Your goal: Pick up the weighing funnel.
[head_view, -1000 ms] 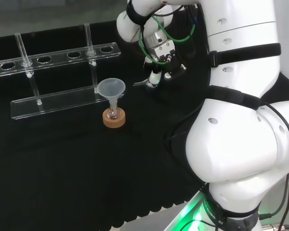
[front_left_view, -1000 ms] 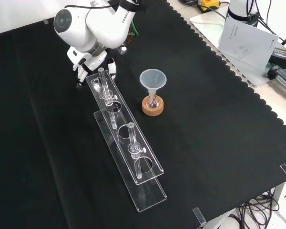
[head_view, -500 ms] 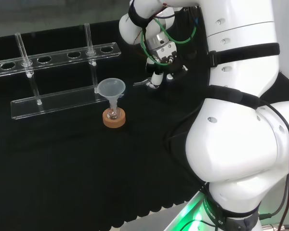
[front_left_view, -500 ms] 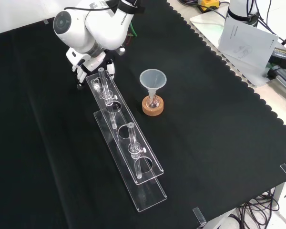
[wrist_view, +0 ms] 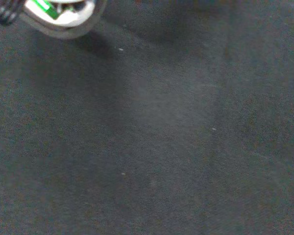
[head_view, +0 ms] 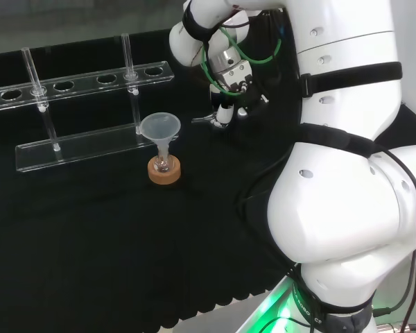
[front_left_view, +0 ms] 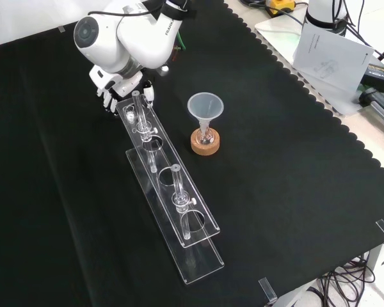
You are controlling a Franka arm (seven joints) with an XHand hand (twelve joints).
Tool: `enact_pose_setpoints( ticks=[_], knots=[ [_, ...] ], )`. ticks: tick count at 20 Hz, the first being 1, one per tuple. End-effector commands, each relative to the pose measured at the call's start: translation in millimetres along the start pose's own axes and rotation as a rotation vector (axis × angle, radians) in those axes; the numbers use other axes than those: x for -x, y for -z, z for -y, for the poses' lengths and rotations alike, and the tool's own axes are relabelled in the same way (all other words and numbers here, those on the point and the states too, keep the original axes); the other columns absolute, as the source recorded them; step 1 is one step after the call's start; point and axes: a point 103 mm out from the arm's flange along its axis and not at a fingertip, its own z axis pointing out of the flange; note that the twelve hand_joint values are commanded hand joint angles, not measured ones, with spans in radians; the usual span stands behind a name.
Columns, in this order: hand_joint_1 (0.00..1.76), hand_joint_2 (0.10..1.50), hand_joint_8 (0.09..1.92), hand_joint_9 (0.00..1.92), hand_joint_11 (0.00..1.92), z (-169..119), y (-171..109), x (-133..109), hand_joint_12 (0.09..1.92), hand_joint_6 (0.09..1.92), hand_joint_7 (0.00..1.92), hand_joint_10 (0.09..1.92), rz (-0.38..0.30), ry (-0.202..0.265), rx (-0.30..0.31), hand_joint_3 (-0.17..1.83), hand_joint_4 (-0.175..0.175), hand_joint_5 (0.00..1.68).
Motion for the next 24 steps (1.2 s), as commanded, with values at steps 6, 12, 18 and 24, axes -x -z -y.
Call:
enact_pose_setpoints(
  ticks=[6,12,18,24],
  knots=[
    [0.88,0.64,0.66,0.76,0.48,-3.6,3.6,-4.7,1.28,0.65,0.54,0.51,0.013,-0.019,0.0,0.55,0.039,0.79],
    [0.88,0.64,0.66,0.77,0.49,-3.3,1.1,0.4,1.28,0.65,0.54,0.51,-0.013,-0.005,0.005,0.56,0.028,0.76],
    [0.87,0.64,0.66,0.77,0.48,-4.0,1.1,4.5,1.28,0.68,0.54,0.51,-0.01,-0.009,0.005,0.56,0.019,0.72],
    [0.87,0.63,0.66,0.77,0.48,-4.3,-1.1,2.5,1.28,0.7,0.54,0.51,-0.018,-0.009,-0.004,0.57,0.018,0.71]
  ],
)
